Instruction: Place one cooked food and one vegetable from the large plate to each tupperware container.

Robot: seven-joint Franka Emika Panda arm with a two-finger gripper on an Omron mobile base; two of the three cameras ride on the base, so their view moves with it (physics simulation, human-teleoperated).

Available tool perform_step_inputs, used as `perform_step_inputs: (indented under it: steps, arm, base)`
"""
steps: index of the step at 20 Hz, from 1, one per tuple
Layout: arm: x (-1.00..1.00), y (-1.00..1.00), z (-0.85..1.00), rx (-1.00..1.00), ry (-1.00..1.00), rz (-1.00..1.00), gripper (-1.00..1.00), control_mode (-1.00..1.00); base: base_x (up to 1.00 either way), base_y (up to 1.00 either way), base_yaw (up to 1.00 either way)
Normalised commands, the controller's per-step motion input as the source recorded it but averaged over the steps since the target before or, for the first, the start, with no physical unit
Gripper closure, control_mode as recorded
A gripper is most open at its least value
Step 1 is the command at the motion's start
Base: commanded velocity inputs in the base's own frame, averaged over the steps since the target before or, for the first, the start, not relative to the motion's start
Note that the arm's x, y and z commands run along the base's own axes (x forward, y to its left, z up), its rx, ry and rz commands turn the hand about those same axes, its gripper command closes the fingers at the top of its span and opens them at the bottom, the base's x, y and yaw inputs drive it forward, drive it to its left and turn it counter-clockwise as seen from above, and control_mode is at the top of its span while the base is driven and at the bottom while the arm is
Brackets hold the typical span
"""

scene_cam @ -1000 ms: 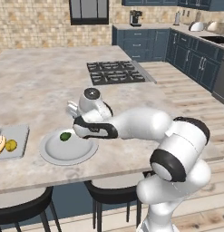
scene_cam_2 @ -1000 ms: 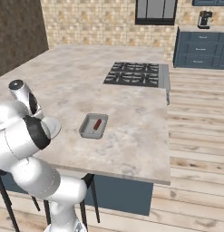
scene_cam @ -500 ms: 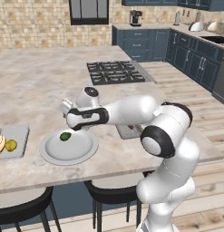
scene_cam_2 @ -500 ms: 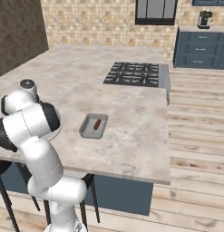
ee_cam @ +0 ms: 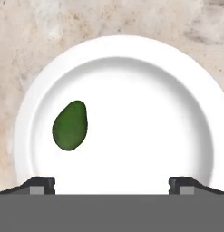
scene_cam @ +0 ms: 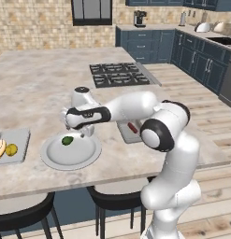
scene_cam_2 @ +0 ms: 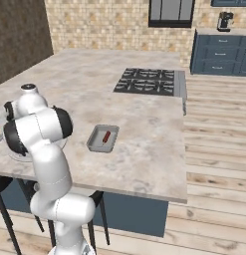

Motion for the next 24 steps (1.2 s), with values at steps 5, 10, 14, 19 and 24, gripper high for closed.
perform_step_inputs:
  steps: [5, 10, 14, 19, 24]
  arm:
    - [0.04, -0.02, -0.11, -0.05, 0.07, -0.03, -1.0, -1.0]
    - [0.15, 0.1, -0.07, 0.0, -0.04, -0.03, -1.0, -1.0]
    - [0.21, 0.0, -0.29, 0.0, 0.02, -0.1, -1.0, -1.0]
    - [0.04, 0.0, -0.36, 0.0, 0.06, -0.08, -1.0, -1.0]
    - [0.04, 0.07, -0.24, 0.0, 0.07, -0.04, -1.0, -1.0]
  base:
    - [0.0, 0.0, 0.0]
    - [0.0, 0.0, 0.0]
    - [0.0, 0.0, 0.0]
    - [0.0, 0.0, 0.0]
    - [0.0, 0.0, 0.0]
